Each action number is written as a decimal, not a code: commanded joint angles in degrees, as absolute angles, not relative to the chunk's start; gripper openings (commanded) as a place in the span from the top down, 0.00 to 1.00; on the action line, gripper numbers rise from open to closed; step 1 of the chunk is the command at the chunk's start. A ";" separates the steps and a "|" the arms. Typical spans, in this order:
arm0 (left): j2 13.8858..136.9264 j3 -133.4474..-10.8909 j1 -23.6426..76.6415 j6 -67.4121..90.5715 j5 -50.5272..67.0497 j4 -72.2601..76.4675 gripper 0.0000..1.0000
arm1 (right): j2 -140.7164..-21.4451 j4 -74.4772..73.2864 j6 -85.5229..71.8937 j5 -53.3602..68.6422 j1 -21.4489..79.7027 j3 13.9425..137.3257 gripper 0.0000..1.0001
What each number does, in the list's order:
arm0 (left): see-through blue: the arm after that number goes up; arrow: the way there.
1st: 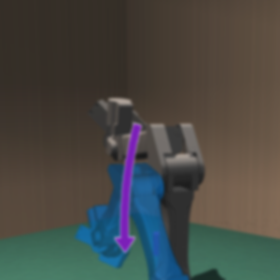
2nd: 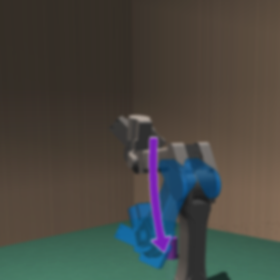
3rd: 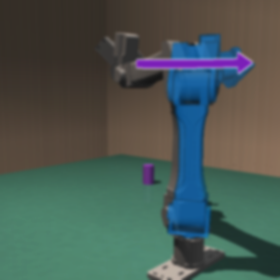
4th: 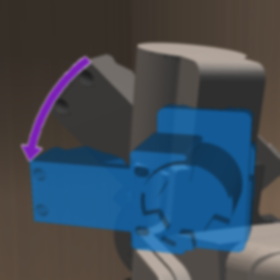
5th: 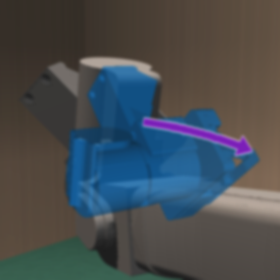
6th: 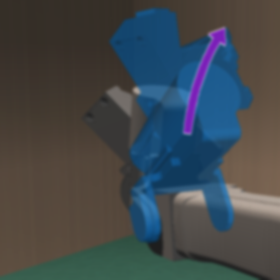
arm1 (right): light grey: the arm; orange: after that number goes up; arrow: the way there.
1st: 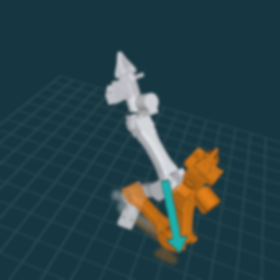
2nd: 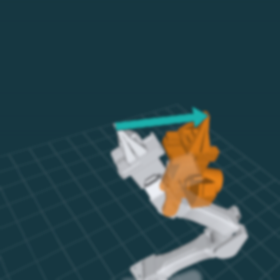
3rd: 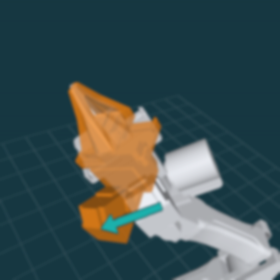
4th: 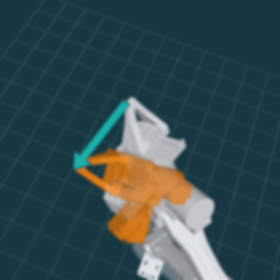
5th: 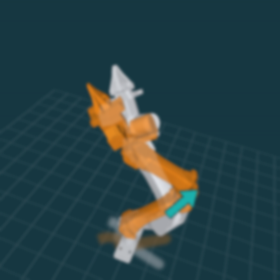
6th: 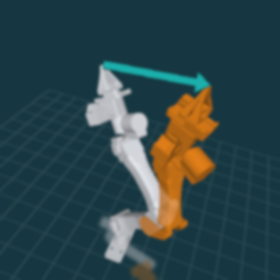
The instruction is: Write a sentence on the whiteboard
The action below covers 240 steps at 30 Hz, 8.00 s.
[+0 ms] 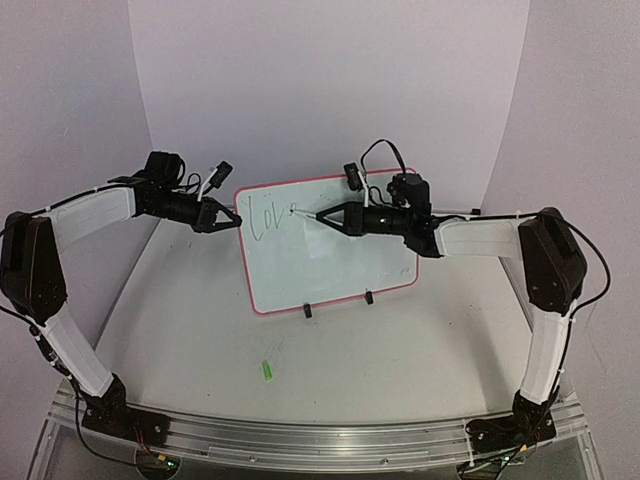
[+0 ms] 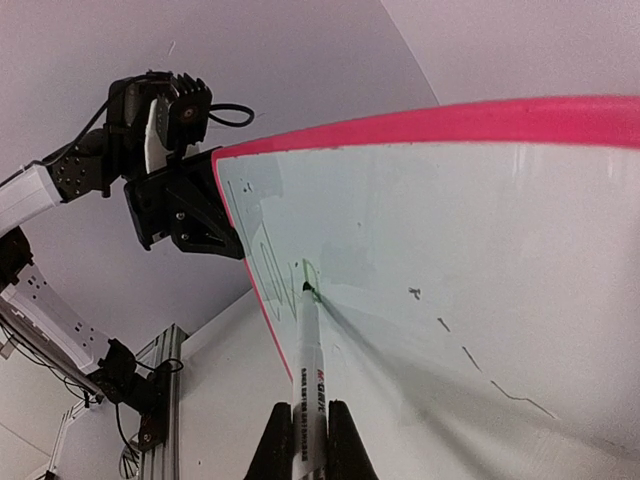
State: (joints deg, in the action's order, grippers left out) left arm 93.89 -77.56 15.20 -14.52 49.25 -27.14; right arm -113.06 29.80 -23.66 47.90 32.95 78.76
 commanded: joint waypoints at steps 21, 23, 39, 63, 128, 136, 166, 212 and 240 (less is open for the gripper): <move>94.08 -78.45 15.57 -15.27 48.96 -29.64 1.00 | -109.68 26.10 -20.36 40.57 32.79 75.40 1.00; 94.10 -78.40 15.58 -15.21 48.96 -29.69 1.00 | -108.98 26.88 -20.56 39.84 32.79 74.72 1.00; 93.89 -78.32 15.56 -15.26 48.91 -29.65 1.00 | -108.26 29.11 -21.48 38.90 32.70 73.48 1.00; 92.77 -77.55 15.56 -15.15 47.70 -29.38 1.00 | -91.69 27.38 -24.20 44.52 30.46 61.65 1.00; 93.95 -78.27 15.59 -15.65 47.49 -29.97 1.00 | -103.43 27.82 -21.36 42.55 26.75 72.49 1.00; 94.33 -78.43 15.57 -15.66 47.56 -29.96 1.00 | -105.99 27.70 -21.44 44.61 26.58 70.89 1.00; 93.96 -78.49 15.57 -15.75 47.55 -30.07 1.00 | -104.44 32.55 -23.70 43.20 26.56 70.85 1.00; 93.73 -78.40 15.59 -15.71 47.65 -30.04 1.00 | -104.08 31.44 -23.15 40.78 25.30 62.32 1.00; 93.81 -78.33 15.60 -15.77 47.37 -30.13 1.00 | -101.03 36.36 -27.31 48.45 22.58 64.03 1.00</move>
State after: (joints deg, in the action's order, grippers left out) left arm 93.82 -77.56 15.20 -14.11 48.88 -27.64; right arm -99.13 33.53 -26.40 46.95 22.79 62.08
